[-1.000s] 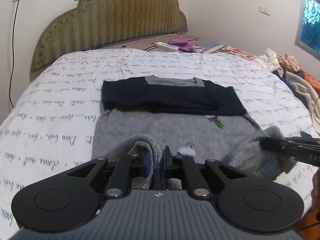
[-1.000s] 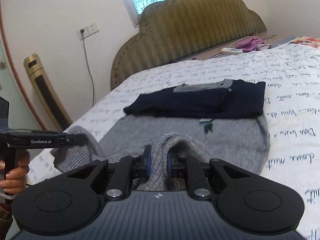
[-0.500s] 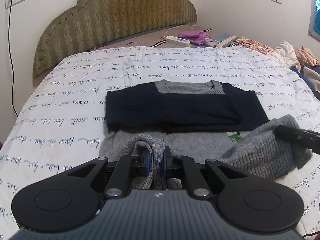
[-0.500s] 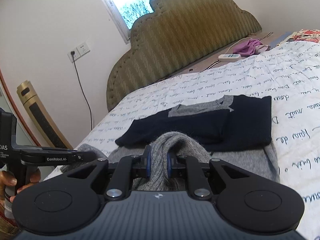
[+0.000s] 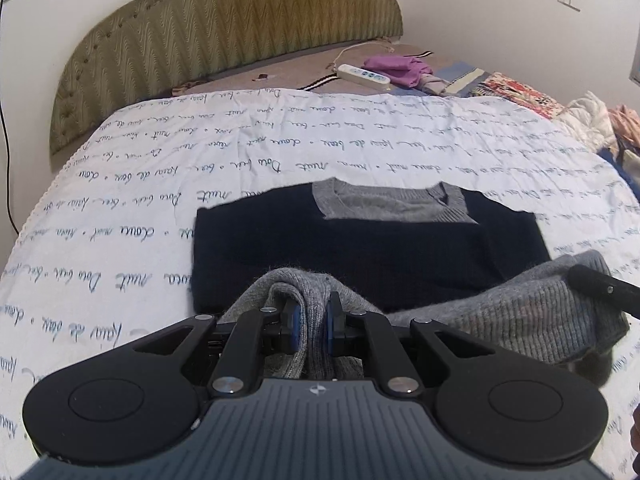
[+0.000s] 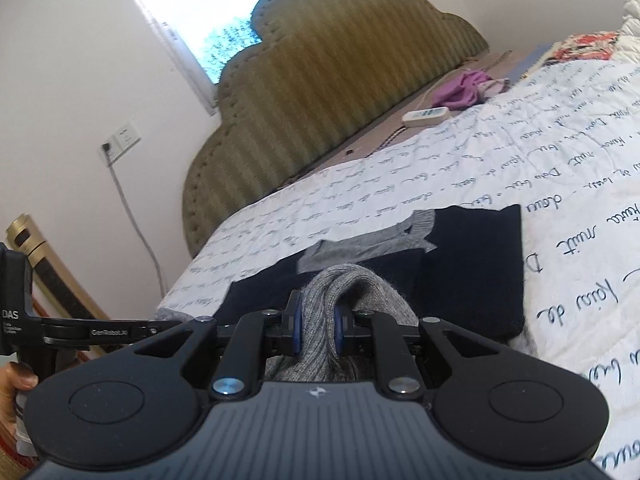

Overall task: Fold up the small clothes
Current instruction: 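Carry the held grey hem up and over toward the collar with both grippers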

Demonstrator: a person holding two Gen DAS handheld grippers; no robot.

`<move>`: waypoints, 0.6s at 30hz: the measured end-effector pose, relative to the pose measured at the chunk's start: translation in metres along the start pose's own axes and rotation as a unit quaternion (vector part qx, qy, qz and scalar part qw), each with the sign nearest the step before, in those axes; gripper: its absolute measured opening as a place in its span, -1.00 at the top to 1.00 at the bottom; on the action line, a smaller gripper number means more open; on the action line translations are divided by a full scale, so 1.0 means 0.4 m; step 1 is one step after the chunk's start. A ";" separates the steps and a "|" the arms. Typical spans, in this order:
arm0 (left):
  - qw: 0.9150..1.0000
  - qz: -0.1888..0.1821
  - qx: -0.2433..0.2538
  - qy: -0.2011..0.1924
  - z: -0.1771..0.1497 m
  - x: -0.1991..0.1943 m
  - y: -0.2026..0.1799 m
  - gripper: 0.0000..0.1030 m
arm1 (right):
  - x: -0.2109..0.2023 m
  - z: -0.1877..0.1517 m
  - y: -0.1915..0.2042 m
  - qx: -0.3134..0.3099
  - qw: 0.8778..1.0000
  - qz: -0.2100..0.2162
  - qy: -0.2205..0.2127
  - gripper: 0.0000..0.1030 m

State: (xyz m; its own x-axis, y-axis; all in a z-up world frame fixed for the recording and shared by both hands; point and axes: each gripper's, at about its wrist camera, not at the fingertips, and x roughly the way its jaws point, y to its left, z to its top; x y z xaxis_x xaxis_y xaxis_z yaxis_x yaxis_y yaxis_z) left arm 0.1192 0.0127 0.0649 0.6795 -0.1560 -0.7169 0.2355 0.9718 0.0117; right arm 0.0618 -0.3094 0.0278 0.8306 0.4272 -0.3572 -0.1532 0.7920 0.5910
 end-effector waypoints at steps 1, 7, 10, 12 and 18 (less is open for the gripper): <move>1.000 0.005 0.002 -0.001 0.010 0.012 0.000 0.78 | 0.011 0.004 -0.008 0.003 1.000 -0.004 0.000 0.71; 1.000 0.016 0.003 0.011 0.065 0.117 0.010 0.77 | 0.086 0.033 -0.070 0.035 0.999 -0.019 0.007 0.71; 0.999 0.024 0.004 0.025 0.070 0.184 0.015 0.76 | 0.130 0.037 -0.103 0.052 0.998 -0.032 0.019 0.71; 0.999 0.024 0.001 0.039 0.065 0.227 0.019 0.75 | 0.161 0.036 -0.124 0.061 0.997 -0.040 0.035 0.71; 0.998 -0.002 -0.031 0.049 0.040 0.263 0.064 0.42 | 0.195 0.025 -0.189 0.126 0.989 -0.043 0.063 0.67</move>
State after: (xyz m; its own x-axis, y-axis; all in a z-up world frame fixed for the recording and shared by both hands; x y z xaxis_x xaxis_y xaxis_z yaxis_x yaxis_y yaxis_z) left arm 0.2079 0.0183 0.0011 0.6062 -0.1457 -0.7819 0.1936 0.9805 -0.0326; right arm 0.1436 -0.3403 -0.0375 0.7589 0.4271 -0.4916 0.0658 0.7007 0.7104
